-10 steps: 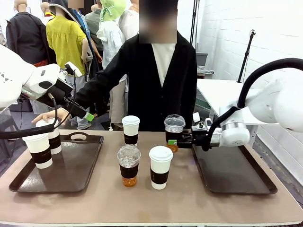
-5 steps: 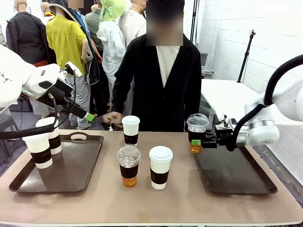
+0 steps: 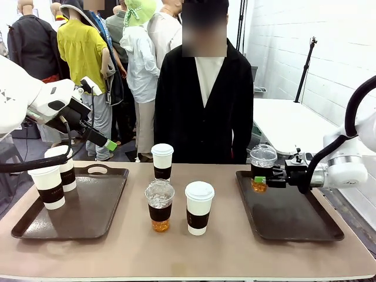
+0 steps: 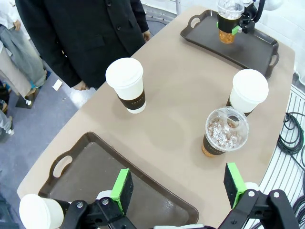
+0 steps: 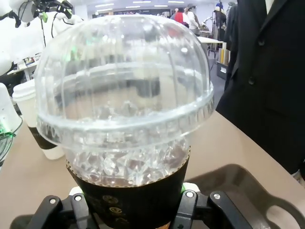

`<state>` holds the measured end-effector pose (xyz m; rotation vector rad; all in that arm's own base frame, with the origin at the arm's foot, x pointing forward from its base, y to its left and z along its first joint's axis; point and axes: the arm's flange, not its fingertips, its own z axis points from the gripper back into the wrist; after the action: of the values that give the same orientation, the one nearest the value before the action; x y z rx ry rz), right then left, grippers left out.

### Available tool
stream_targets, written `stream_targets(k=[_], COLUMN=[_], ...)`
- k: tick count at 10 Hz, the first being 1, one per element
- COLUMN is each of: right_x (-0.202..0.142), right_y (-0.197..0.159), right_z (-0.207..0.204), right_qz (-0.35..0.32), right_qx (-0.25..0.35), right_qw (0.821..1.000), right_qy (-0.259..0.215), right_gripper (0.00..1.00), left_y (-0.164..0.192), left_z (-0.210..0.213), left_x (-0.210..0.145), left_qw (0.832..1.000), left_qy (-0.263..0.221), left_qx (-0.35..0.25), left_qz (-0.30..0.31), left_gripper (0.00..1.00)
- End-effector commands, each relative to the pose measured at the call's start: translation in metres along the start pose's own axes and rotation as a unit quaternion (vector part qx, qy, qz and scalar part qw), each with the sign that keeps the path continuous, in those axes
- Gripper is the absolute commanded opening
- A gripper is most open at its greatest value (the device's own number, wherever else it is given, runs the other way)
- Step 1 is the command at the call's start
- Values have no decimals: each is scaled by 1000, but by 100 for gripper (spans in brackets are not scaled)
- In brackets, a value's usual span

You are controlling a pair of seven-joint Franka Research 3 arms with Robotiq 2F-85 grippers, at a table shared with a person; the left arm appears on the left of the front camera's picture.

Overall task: Distribute the coffee onto the tray.
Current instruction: Pick up one iced Americano and place it on the right Handle tray.

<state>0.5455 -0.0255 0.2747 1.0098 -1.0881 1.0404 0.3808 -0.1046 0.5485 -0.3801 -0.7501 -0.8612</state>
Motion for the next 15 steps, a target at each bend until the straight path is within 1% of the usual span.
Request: stream_targets(k=[1,3,5,8,12,14,15], right_x=[-11,-24,-30,-36,-44,-40,-40], right_y=[-10,-22,-32,-39,-46,-47,-46], right_z=[3,5,4,0,-4,-7,-7], right_qz=[25,27,36,56,26,17,13], right_qx=[17,0,-23,-29,-23,-24,-22], right_qw=[1000,1000,999,998,999,999,1000], right_qy=[-8,-13,-7,-11,-17,-15,-13], right_gripper=[63,63,63,63,63,63,65], left_y=[1,1,1,1,1,1,1], left_z=[0,0,0,0,0,0,0], left_x=[-1,-1,-1,-1,-1,-1,-1], left_qw=[1000,1000,1000,1000,1000,1000,1000], left_qy=[0,0,0,0,0,0,0], left_qx=[-4,-4,-4,-4,-4,-4,-4], left_qz=[2,2,2,2,2,2,2], left_gripper=[100,100,100,100,100,100,100])
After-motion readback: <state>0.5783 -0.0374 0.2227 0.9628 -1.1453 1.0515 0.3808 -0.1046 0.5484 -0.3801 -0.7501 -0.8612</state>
